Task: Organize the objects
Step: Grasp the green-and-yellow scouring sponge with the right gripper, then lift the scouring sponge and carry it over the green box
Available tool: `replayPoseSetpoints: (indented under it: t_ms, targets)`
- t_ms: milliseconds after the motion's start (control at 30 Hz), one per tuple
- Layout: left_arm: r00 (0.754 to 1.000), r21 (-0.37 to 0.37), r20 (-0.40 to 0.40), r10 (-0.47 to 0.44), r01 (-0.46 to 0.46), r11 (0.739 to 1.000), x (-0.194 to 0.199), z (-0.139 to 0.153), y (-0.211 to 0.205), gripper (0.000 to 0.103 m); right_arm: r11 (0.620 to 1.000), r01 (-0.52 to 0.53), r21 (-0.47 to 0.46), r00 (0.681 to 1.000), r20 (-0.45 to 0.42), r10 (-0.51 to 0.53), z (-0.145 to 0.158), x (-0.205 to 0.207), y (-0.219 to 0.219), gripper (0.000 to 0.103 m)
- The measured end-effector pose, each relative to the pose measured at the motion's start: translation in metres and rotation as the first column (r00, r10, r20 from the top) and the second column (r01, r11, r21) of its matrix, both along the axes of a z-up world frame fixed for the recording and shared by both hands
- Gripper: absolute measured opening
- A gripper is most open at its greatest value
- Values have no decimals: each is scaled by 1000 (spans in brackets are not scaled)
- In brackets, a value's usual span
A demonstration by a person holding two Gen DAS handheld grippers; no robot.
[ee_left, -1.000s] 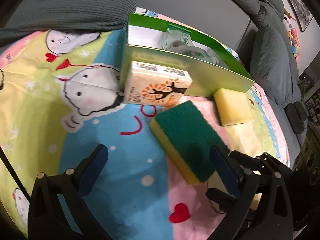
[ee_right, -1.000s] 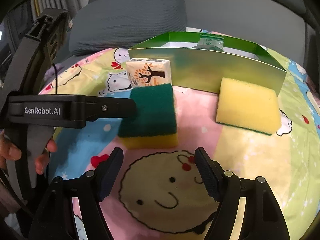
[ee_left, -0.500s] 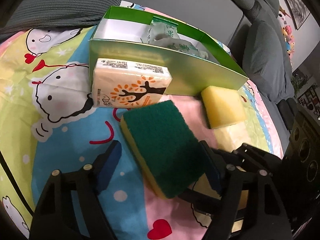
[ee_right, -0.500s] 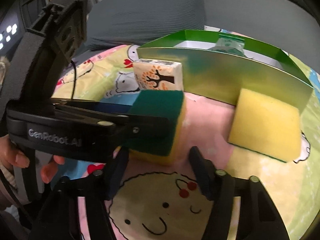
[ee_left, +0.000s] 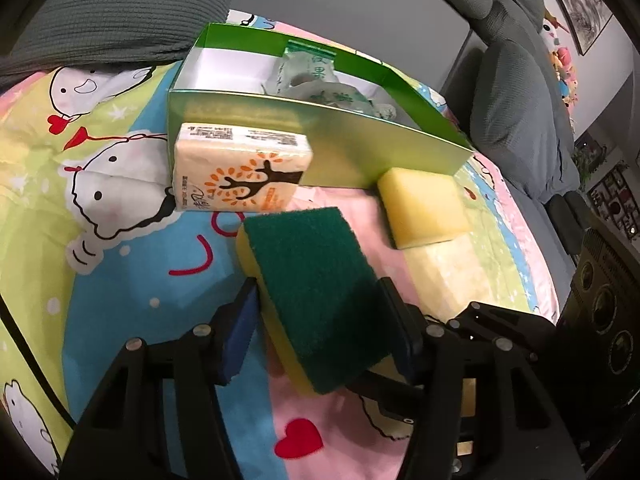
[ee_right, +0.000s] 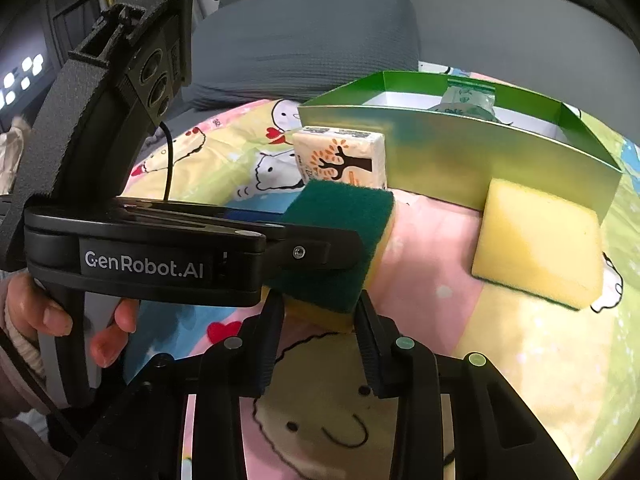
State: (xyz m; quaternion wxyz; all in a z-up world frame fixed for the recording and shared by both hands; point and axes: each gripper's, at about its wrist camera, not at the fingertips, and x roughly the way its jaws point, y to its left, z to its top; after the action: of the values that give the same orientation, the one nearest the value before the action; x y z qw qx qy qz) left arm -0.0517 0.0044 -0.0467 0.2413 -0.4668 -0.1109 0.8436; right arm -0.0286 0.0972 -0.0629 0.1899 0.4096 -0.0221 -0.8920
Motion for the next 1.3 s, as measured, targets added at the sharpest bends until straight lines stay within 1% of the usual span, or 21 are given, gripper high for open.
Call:
replayPoseSetpoints:
  t_ms: [100,333,533,733,933,1300]
  targets:
    - [1000,0,-18,-4,4,1000,8,9,3,57,1000,3,-2,1000,-18,-3,7,10,1,37]
    - [995,-28,-97,1,-4,1000,31,39,12,57,1000,11,-17,996,-83,-13,33,30,2,37]
    - [988,-30,-155,-4,-1,1000,42,63,17,57,1000,16,-21,990,-143,-19,56,46,3,37]
    - [981,-41,-195,-22,15,999,51,80,23,57,999,27,-28,982,-187,-31,72,59,6,37]
    - [965,-74,-259,-48,30,997,60,100,37,57,998,40,-41,971,-233,-48,86,71,17,37]
    - [940,-96,-331,-88,60,994,59,126,61,57,995,78,-60,947,-309,-93,110,79,40,37]
